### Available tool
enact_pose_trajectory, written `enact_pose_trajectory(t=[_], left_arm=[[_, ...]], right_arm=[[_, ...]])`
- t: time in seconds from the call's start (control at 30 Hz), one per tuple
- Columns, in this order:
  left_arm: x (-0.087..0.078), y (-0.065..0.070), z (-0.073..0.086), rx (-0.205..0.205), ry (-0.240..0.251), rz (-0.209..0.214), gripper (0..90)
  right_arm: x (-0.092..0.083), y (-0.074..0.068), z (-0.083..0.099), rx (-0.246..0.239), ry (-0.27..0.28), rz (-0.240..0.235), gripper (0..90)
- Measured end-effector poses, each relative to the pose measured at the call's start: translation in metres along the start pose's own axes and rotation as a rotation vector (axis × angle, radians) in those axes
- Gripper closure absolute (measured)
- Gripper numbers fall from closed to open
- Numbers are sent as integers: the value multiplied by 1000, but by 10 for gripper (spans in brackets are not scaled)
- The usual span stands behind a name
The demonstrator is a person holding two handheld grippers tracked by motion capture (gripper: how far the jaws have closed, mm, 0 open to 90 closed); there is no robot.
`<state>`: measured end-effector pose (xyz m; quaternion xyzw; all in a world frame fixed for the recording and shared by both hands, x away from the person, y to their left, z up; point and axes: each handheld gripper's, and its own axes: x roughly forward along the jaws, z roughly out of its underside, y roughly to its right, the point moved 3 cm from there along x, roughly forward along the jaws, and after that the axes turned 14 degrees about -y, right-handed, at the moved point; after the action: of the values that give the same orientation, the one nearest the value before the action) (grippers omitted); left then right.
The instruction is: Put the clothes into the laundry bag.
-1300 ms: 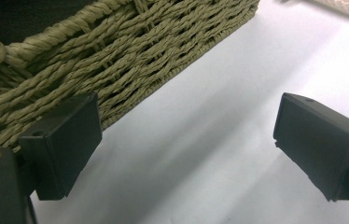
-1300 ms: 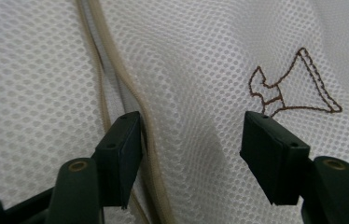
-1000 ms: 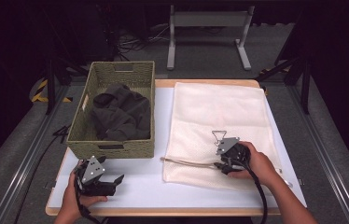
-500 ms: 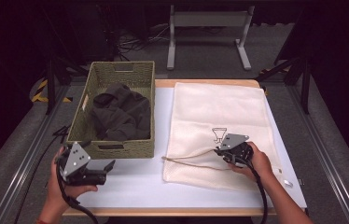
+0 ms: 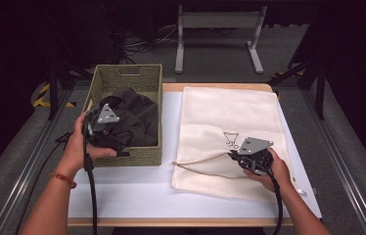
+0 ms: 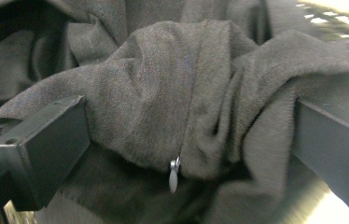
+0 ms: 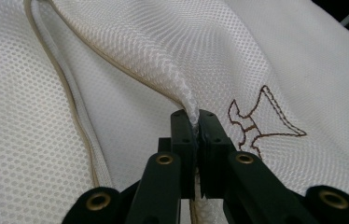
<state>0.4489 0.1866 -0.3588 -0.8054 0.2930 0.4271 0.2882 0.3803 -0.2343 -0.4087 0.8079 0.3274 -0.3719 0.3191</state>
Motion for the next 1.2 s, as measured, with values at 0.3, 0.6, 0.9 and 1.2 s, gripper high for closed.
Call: enact_pose_trajectory(t=[0.3,0.6,0.9,1.2], left_arm=[[38,-12,-17,81,-212,-67,0],[66,-21,-27,62,-250,41,0],[67,-18,-19,102,-365,320,1],[77,-15,-20,125,-326,191,0]], right_arm=[[2,1,0,18,2,-16,865],[6,-1,1,17,-11,-28,859],[8,0,4,16,-7,-71,846],[5,-1,3,18,-8,-55,846]])
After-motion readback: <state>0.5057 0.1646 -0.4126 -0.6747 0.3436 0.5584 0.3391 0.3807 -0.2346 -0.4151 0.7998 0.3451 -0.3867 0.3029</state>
